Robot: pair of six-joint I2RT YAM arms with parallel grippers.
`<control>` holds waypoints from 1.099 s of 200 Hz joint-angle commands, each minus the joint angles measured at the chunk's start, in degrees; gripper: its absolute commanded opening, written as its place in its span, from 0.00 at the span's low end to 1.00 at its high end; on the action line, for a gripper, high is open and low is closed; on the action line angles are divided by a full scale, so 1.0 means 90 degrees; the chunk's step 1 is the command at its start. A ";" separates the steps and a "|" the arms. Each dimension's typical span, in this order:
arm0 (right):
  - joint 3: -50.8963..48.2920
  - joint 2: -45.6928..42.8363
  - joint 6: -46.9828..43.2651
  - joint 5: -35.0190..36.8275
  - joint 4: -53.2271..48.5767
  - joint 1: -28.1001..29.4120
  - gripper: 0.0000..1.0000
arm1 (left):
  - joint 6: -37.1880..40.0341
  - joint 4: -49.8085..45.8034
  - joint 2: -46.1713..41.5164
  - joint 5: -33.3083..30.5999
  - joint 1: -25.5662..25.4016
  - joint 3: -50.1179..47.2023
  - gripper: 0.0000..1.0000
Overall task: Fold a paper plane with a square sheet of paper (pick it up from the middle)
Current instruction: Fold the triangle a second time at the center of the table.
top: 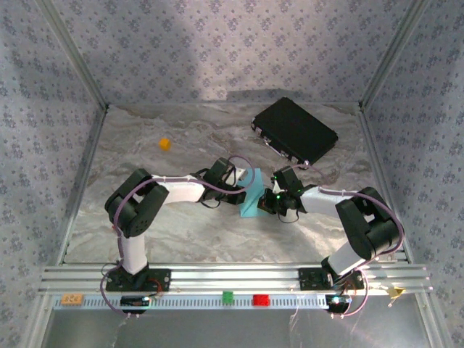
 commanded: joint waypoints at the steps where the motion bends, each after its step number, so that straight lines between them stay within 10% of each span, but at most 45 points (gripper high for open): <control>1: -0.0094 0.0025 -0.0090 0.0180 -0.0475 -0.0040 0.04 | 0.0119 -0.0099 0.0098 -0.0025 0.0043 0.0169 0.00; 220: -0.0101 -0.0040 -0.0077 0.0200 -0.0496 -0.0047 0.04 | 0.0049 -0.0229 0.0227 -0.0106 0.0048 0.0167 0.00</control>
